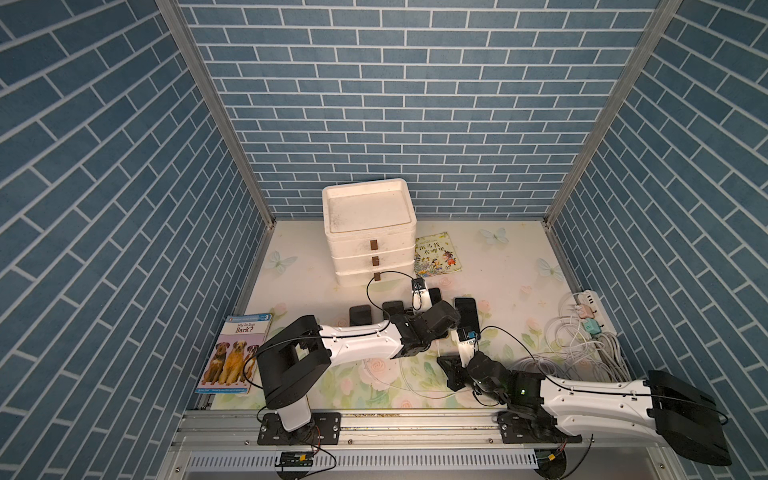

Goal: Unplug the charging cable from the phone
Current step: Remove the charging cable from the phone.

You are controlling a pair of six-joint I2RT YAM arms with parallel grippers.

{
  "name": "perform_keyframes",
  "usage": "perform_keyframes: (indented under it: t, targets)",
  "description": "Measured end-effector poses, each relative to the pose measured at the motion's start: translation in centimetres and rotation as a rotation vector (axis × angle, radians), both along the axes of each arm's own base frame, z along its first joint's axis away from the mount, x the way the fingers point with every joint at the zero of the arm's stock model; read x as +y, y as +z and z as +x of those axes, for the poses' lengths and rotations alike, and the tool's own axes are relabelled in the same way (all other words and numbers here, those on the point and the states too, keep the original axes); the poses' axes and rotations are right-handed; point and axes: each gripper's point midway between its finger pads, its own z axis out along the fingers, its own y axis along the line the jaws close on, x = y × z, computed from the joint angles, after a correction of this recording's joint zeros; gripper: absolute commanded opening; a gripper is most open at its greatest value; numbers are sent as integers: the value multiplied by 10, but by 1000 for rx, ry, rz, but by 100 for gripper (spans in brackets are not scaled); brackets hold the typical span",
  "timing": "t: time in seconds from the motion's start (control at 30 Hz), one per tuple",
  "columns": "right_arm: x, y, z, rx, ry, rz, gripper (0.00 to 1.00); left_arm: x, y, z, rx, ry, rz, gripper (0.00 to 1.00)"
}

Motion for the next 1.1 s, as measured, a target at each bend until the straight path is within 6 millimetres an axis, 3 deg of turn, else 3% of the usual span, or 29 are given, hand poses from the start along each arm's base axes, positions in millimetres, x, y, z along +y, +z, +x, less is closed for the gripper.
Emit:
perform_keyframes:
  t: [0.3, 0.63, 0.67, 0.77, 0.97, 1.03, 1.1]
  targets:
    - [1, 1, 0, -5, 11, -17, 0, 1, 4, 3, -28, 7, 9, 0]
    - [-2, -2, -4, 6, 26, -35, 1, -4, 28, 15, -90, 26, 0, 0]
    - [-2, -2, -4, 7, 26, -37, 5, -4, 28, 15, -90, 26, -1, 0]
    - [-3, -7, -4, 11, 27, -55, 32, -3, 28, 15, -92, 27, 6, 0]
    - [-12, -21, -5, 20, 21, -128, 63, -1, 2, 20, -50, 31, 76, 0]
    - [-17, -17, -2, 8, 1, -127, 70, 1, -15, 24, -20, 34, 115, 0]
    - [-22, -8, 2, -12, -27, -111, 71, 2, -30, 29, 9, 36, 151, 0]
